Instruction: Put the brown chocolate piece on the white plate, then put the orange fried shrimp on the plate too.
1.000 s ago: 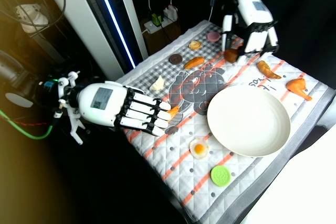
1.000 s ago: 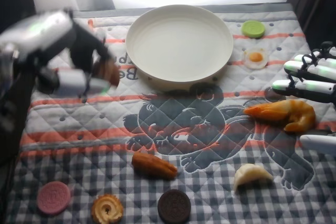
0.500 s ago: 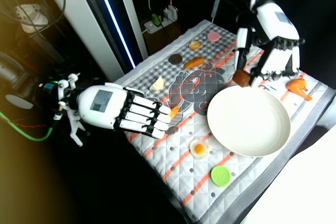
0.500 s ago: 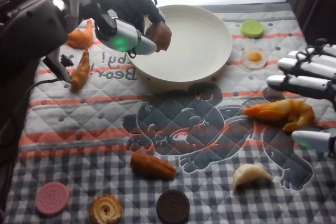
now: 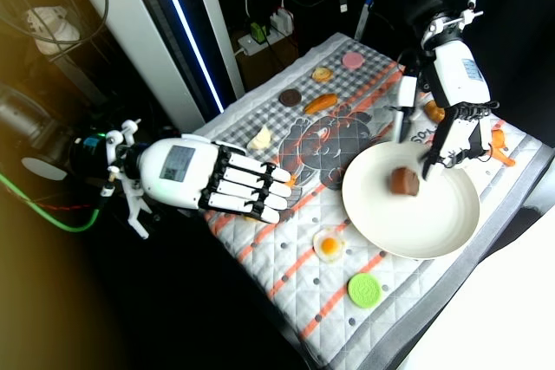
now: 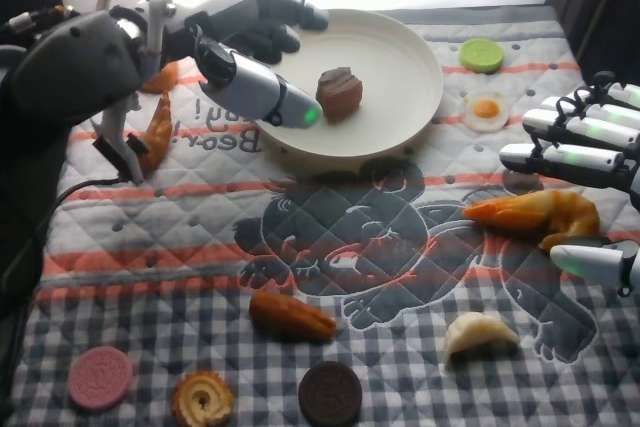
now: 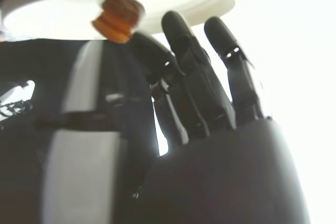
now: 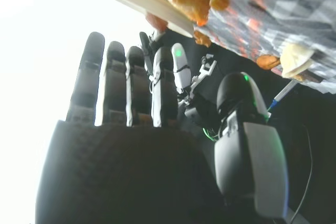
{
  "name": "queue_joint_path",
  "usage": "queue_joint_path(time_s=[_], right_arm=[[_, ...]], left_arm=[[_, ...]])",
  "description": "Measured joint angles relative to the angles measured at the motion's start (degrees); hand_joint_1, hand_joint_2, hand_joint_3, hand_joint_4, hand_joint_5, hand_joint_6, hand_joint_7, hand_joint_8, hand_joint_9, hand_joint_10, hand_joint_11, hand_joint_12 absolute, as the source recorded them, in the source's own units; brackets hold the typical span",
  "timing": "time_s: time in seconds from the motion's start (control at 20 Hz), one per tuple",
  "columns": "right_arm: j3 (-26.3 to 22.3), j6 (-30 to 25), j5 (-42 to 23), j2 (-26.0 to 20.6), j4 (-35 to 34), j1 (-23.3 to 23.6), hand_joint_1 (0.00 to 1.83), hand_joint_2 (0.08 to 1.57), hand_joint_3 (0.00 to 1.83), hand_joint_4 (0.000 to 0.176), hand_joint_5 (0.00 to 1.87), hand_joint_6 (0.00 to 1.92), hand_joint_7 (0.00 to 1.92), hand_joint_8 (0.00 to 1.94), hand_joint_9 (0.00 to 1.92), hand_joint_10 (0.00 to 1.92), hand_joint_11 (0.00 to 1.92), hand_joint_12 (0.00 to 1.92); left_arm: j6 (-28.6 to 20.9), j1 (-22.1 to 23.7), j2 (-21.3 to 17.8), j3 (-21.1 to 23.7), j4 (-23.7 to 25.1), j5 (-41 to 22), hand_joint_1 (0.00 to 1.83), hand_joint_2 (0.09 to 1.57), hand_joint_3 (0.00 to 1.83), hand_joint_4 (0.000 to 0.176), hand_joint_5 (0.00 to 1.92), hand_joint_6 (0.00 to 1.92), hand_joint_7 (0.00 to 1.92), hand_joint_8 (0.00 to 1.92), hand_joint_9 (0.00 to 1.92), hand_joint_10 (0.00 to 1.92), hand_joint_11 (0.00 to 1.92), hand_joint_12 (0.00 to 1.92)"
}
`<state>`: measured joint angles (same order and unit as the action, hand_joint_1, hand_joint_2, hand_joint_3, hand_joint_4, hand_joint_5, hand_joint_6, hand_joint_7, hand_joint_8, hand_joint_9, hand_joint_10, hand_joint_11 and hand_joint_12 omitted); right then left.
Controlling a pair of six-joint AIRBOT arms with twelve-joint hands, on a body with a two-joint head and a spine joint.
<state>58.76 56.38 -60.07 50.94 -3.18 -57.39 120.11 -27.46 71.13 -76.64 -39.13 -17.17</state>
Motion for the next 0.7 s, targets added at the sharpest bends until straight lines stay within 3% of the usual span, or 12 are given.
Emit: queue_joint_path(time_s=[0.05, 0.1, 0.15, 0.3, 0.45, 0.5, 0.55, 0.6, 0.65, 0.7], right_arm=[[0.2, 0.0, 0.0, 0.1, 0.2, 0.1, 0.37, 1.26, 0.00, 0.095, 0.31, 0.00, 0.21, 0.00, 0.20, 0.00, 0.00, 0.58], [0.8, 0.0, 0.0, 0.6, 0.1, 0.2, 0.41, 1.24, 0.00, 0.102, 0.30, 0.00, 0.22, 0.01, 0.21, 0.01, 0.00, 0.59], [1.2, 0.0, 0.1, 0.9, -0.2, 0.4, 0.42, 1.22, 0.00, 0.122, 0.29, 0.00, 0.23, 0.00, 0.21, 0.00, 0.00, 0.60], [2.3, 0.0, 0.3, 1.9, -0.4, 1.2, 0.55, 1.19, 0.00, 0.109, 0.32, 0.00, 0.29, 0.01, 0.26, 0.01, 0.00, 0.72], [3.9, 0.0, 2.6, 3.7, -0.5, 3.0, 0.63, 1.16, 0.00, 0.061, 0.38, 0.00, 0.38, 0.00, 0.36, 0.01, 0.01, 0.85], [4.4, 0.0, 3.2, 4.3, -0.6, 3.5, 0.66, 1.16, 0.00, 0.050, 0.40, 0.01, 0.41, 0.01, 0.39, 0.01, 0.03, 0.87], [5.1, 0.0, 4.4, 5.1, -0.7, 4.3, 0.64, 1.16, 0.00, 0.061, 0.43, 0.00, 0.44, 0.00, 0.42, 0.01, 0.06, 0.86], [5.7, 0.0, 5.6, 5.7, -0.8, 5.0, 0.65, 1.15, 0.00, 0.065, 0.48, 0.00, 0.50, 0.00, 0.52, 0.01, 0.19, 0.82], [6.2, 0.0, 6.4, 6.4, -0.8, 5.7, 0.68, 1.14, 0.00, 0.062, 0.50, 0.00, 0.53, 0.00, 0.57, 0.01, 0.25, 0.78], [6.5, 0.0, 7.0, 6.7, -0.6, 5.9, 0.72, 1.13, 0.00, 0.059, 0.53, 0.00, 0.57, 0.00, 0.60, 0.00, 0.31, 0.72]], left_arm=[[-0.2, -0.2, -0.9, 1.4, 0.9, -1.1, 0.84, 0.85, 0.00, 0.176, 0.07, 0.00, 0.19, 0.00, 0.33, 0.00, 0.10, 0.85], [-2.4, -1.5, -3.8, 5.6, 4.2, -4.8, 0.86, 0.85, 0.00, 0.176, 0.03, 0.00, 0.15, 0.00, 0.29, 0.00, 0.02, 0.93], [-3.7, -2.5, -5.9, 8.5, 6.5, -7.6, 0.85, 0.86, 0.00, 0.176, 0.02, 0.00, 0.14, 0.00, 0.27, 0.00, 0.00, 0.93], [-7.5, -7.2, -12.3, 17.0, 12.1, -15.6, 0.73, 0.89, 0.00, 0.176, 0.04, 0.00, 0.10, 0.00, 0.19, 0.00, 0.00, 0.71], [-9.2, -11.0, -16.8, 22.4, 14.8, -23.5, 0.94, 0.83, 0.00, 0.171, 0.09, 0.00, 0.10, 0.00, 0.08, 0.00, 0.00, 0.48], [-9.7, -12.2, -17.6, 23.6, 15.2, -25.2, 0.95, 0.83, 0.00, 0.166, 0.08, 0.00, 0.10, 0.00, 0.11, 0.01, 0.00, 0.52], [-10.8, -13.7, -18.7, 25.2, 16.0, -26.7, 0.98, 0.83, 0.00, 0.174, 0.07, 0.00, 0.11, 0.00, 0.14, 0.01, 0.00, 0.55], [-12.1, -15.0, -19.3, 26.3, 16.4, -27.6, 0.96, 0.83, 0.00, 0.158, 0.08, 0.00, 0.13, 0.00, 0.17, 0.01, 0.00, 0.60], [-14.1, -16.3, -20.1, 27.4, 17.2, -28.9, 0.94, 0.84, 0.00, 0.152, 0.09, 0.00, 0.14, 0.00, 0.18, 0.01, 0.00, 0.64], [-15.9, -17.3, -20.7, 27.9, 17.8, -30.5, 0.85, 0.86, 0.01, 0.160, 0.09, 0.00, 0.14, 0.00, 0.17, 0.00, 0.00, 0.67]])
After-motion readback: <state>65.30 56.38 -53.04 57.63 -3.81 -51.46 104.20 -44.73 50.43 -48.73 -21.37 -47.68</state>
